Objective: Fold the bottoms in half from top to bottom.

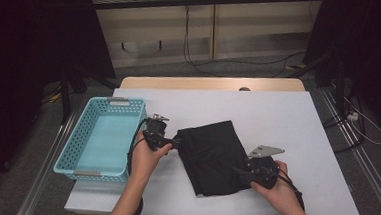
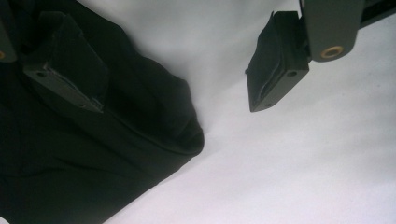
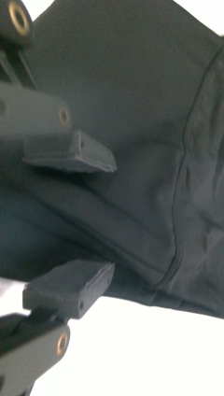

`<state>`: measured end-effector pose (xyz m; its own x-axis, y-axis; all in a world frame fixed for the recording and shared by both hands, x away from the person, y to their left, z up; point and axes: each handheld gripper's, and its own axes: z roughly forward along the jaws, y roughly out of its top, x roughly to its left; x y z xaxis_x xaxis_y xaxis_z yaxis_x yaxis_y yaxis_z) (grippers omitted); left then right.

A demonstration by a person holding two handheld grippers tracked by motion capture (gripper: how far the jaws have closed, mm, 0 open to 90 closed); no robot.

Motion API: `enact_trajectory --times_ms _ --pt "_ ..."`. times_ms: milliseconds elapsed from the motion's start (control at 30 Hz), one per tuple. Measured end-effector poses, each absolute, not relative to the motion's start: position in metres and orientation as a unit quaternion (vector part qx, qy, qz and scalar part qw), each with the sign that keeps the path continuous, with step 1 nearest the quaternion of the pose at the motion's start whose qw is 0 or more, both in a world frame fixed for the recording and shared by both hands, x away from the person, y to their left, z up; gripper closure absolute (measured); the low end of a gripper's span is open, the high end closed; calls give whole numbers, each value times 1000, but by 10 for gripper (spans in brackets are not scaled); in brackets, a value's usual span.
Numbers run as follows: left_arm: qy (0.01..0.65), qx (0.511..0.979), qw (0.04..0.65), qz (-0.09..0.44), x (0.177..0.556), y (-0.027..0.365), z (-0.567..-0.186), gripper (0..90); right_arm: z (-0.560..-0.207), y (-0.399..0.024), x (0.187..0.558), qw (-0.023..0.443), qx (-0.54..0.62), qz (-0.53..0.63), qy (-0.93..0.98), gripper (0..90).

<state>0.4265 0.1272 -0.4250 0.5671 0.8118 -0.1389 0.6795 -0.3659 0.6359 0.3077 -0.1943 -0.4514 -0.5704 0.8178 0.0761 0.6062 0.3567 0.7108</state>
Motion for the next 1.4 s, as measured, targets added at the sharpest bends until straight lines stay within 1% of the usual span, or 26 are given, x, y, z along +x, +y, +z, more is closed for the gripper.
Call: enact_trajectory --times_ms 33,67,133,200,267,500,600,800,833,967,1067,1100,1133,1167,1200,1233,1367,1400 --pt "455 820 333 99 426 127 -425 214 -452 -192 307 140 435 359 814 551" --pt "453 821 334 99 426 126 -424 213 -452 -191 307 142 436 360 812 567" --pt "452 821 334 99 426 126 -424 213 -452 -189 306 132 431 365 815 701" --pt "452 820 337 97 425 126 -424 213 -451 -189 306 131 430 369 814 788" --pt "454 819 338 96 425 127 -423 212 -450 -190 307 135 425 371 815 818" --pt "453 820 338 96 425 128 -424 212 -444 -203 309 150 438 375 803 831" --pt "450 821 338 95 425 127 -424 211 -442 -206 309 150 444 379 798 830" --pt "451 821 336 99 424 127 -425 211 -447 -206 307 154 440 364 806 811" --pt "451 821 335 100 424 127 -424 212 -447 -206 306 154 441 364 806 792" --pt "448 822 336 99 424 127 -424 211 -449 -210 305 169 440 354 808 808" --pt "448 823 336 100 423 126 -424 211 -449 -214 305 163 445 358 805 804" --pt "448 823 336 99 423 126 -424 211 -449 -215 305 164 445 359 804 781" --pt "448 823 336 98 423 126 -424 210 -449 -215 304 166 445 360 803 736" --pt "447 824 335 98 423 126 -424 209 -448 -215 304 172 446 359 801 625" --pt "447 824 335 98 423 126 -423 208 -447 -215 303 174 453 359 797 532" --pt "447 823 335 98 423 126 -423 207 -447 -216 303 178 460 360 792 477" --pt "446 825 333 98 423 125 -423 201 -447 -221 304 190 480 361 777 357" --pt "446 825 332 99 423 125 -423 200 -448 -222 305 188 483 361 775 352"
